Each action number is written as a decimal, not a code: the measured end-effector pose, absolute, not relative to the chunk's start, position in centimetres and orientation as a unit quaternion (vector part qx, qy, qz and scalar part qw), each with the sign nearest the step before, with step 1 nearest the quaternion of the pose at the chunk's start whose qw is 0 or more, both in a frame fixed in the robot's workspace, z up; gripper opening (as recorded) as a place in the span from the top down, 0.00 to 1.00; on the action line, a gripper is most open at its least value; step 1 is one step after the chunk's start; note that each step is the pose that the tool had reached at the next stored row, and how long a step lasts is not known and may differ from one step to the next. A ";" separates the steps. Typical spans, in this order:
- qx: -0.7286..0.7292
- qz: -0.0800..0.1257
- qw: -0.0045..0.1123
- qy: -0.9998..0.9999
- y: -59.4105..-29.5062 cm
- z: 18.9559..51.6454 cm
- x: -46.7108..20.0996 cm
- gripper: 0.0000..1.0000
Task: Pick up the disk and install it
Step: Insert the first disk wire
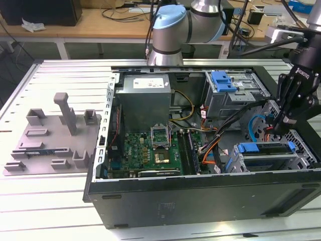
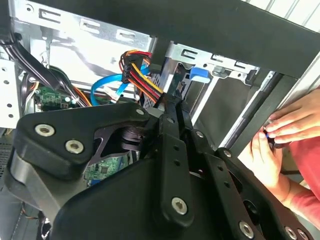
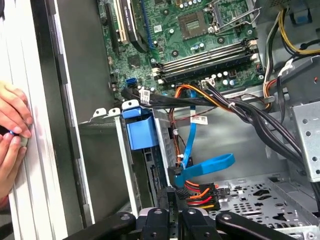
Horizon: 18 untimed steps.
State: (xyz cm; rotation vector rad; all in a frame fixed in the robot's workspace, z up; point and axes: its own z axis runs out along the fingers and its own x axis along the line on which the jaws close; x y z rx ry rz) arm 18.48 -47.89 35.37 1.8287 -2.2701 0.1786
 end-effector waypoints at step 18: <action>0.652 0.052 0.095 -0.750 -48.9 35.4 17.9 0.84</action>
